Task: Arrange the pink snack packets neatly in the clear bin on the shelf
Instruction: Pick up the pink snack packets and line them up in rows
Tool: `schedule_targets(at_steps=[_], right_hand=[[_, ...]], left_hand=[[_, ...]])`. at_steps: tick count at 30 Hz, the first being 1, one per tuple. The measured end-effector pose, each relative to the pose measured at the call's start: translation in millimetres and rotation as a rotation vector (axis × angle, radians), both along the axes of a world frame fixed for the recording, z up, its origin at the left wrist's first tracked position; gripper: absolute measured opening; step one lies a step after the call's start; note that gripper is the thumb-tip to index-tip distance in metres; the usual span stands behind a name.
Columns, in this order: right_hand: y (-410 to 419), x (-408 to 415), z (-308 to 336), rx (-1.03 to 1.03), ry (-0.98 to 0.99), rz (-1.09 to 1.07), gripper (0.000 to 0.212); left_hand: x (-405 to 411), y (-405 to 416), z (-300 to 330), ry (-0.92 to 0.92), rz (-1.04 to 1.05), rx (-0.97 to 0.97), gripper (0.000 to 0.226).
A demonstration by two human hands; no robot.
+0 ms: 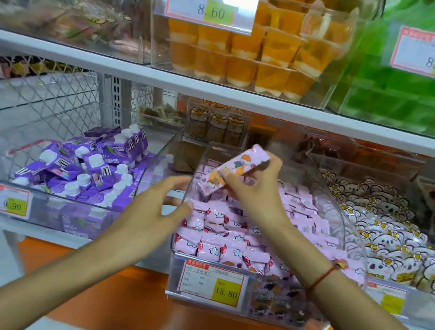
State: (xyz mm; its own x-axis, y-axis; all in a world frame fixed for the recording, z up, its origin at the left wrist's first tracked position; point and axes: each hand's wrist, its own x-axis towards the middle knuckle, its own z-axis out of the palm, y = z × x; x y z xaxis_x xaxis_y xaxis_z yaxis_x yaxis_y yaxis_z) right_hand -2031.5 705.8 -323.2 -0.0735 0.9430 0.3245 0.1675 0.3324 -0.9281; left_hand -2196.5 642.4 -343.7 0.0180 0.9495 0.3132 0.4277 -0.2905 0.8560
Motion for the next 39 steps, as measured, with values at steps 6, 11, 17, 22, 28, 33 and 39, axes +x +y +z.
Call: schedule_targets(at_steps=[6,11,17,22,28,33,39], right_hand=[[1.3,-8.3,-5.4,0.104,-0.352,0.024,0.05],[11.0,-0.5,-1.9,0.213,-0.829,0.091,0.031],[12.9,-0.8,-6.0,0.168,-1.081,0.153,0.034],[7.4,13.3,0.5,0.141,-0.89,0.105,0.033],[-5.9,40.8,-1.3,0.149,-0.774,-0.064,0.008],[-14.6,47.5,-9.7,0.185,-0.813,0.111,0.027],[-22.2,49.7,-10.9,0.153,-1.079,0.296,0.039]], left_hand=[[-2.4,0.9,-2.3,-0.044,-0.031,0.01,0.037],[-4.3,2.5,-5.2,-0.028,-0.027,-0.013,0.035],[-3.9,4.4,-4.6,-0.012,-0.017,-0.018,0.037],[-7.6,9.4,0.1,0.12,0.052,0.066,0.04],[2.8,42.5,41.3,0.661,-0.096,0.378,0.023],[24.7,80.3,48.3,1.092,-0.302,0.144,0.02],[26.8,94.8,54.8,1.158,-0.326,0.01,0.02]])
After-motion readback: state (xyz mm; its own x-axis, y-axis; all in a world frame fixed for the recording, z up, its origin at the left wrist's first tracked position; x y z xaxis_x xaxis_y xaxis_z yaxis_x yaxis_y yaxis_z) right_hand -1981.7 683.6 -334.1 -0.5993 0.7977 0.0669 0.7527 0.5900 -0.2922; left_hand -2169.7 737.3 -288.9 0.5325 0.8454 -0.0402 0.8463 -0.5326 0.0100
